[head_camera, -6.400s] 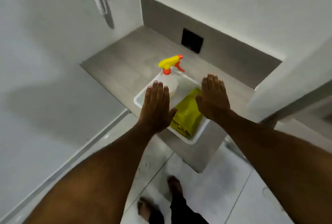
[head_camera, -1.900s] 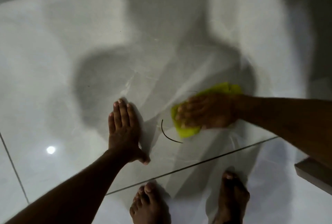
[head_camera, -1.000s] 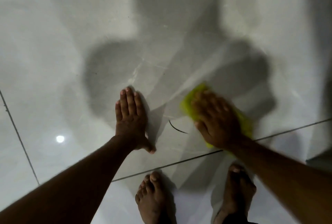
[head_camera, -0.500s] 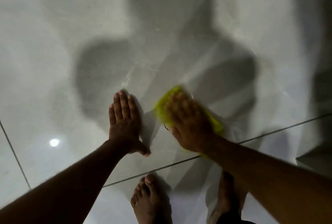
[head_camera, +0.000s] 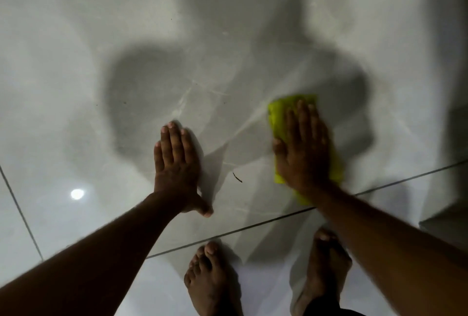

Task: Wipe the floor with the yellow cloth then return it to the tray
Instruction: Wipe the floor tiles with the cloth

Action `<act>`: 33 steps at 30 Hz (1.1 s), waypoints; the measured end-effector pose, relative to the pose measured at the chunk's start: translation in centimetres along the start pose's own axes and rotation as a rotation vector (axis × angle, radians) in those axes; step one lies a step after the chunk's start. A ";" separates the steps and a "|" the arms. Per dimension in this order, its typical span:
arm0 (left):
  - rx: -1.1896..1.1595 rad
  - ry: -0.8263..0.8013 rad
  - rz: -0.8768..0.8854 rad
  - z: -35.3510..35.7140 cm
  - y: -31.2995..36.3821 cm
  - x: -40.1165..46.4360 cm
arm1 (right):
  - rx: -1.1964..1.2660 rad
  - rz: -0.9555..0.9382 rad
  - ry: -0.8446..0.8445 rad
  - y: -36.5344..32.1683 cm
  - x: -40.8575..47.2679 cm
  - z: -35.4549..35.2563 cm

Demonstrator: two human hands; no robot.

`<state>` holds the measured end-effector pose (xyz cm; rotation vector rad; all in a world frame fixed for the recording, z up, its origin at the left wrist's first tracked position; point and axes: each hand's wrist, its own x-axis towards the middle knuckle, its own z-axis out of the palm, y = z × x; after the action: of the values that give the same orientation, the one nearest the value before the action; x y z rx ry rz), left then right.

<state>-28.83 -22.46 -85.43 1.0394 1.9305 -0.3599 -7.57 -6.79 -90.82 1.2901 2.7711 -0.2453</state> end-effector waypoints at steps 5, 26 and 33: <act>0.002 -0.006 -0.010 -0.1 0.1 0.1 | -0.093 -0.690 -0.166 1.9 -0.8 -0.2; 0.032 0.016 -0.019 0.3 -0.4 0.0 | 0.029 -0.447 -0.239 -1.5 -7.4 -0.8; 0.039 0.031 0.021 0.0 -0.4 -0.1 | 0.082 -0.383 -0.141 -7.5 -3.0 0.9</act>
<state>-29.13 -22.73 -85.41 1.0960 1.9458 -0.3727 -11.36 -13.93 -90.42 0.7102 2.8850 -0.4568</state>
